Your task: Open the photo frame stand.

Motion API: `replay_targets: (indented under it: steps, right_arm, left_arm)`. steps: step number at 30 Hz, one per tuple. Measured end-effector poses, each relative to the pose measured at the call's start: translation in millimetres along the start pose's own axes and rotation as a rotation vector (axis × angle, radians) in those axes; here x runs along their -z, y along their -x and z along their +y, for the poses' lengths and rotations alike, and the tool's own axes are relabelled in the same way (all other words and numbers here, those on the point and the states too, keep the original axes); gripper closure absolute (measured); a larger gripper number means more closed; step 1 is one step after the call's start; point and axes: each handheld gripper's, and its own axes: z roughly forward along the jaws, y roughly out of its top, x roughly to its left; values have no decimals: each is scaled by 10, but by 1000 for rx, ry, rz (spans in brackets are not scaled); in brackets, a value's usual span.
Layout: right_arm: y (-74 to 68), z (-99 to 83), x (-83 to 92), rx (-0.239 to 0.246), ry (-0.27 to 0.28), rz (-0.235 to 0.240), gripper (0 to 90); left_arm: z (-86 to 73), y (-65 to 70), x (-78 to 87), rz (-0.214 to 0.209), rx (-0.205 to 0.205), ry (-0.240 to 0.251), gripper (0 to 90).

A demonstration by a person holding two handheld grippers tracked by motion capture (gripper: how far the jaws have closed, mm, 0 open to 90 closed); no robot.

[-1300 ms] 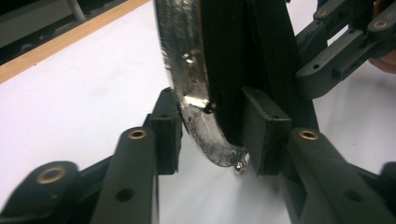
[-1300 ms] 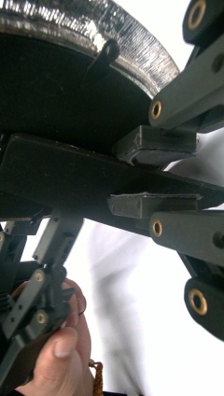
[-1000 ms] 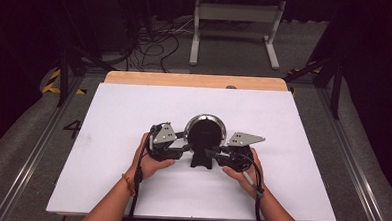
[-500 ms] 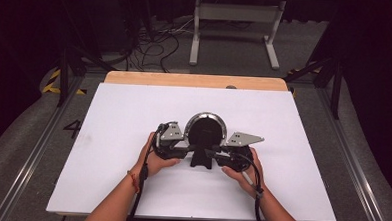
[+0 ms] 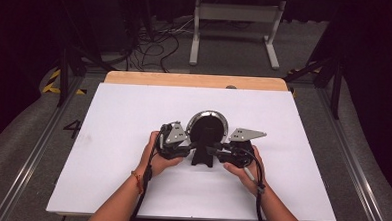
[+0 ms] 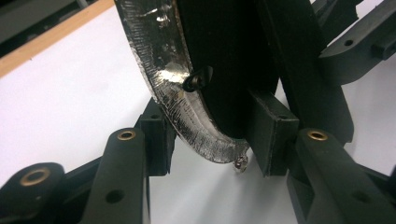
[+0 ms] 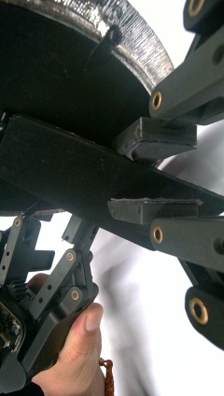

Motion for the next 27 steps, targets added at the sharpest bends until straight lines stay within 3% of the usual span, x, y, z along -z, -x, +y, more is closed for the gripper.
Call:
replay_targets:
  steps: [7, 11, 20, 23, 27]
  right_arm:
    - [-40, 6, -19, 9, 11, 5, 692]
    - [-57, 1, -21, 9, 13, 10, 692]
    - [-113, -32, 67, -2, 22, 70, 671]
    - [-145, -44, 76, 12, 14, 59, 676]
    - [-171, -82, 90, 11, 12, 68, 696]
  left_arm:
    - [-47, -40, -17, 14, 14, 9, 537]
    - [-54, -22, -13, 25, 5, 14, 534]
    - [-60, 72, 55, 63, -36, -3, 558]
    - [-70, 110, 74, 79, -51, -5, 566]
    - [-117, 144, 106, 70, -52, 10, 599]
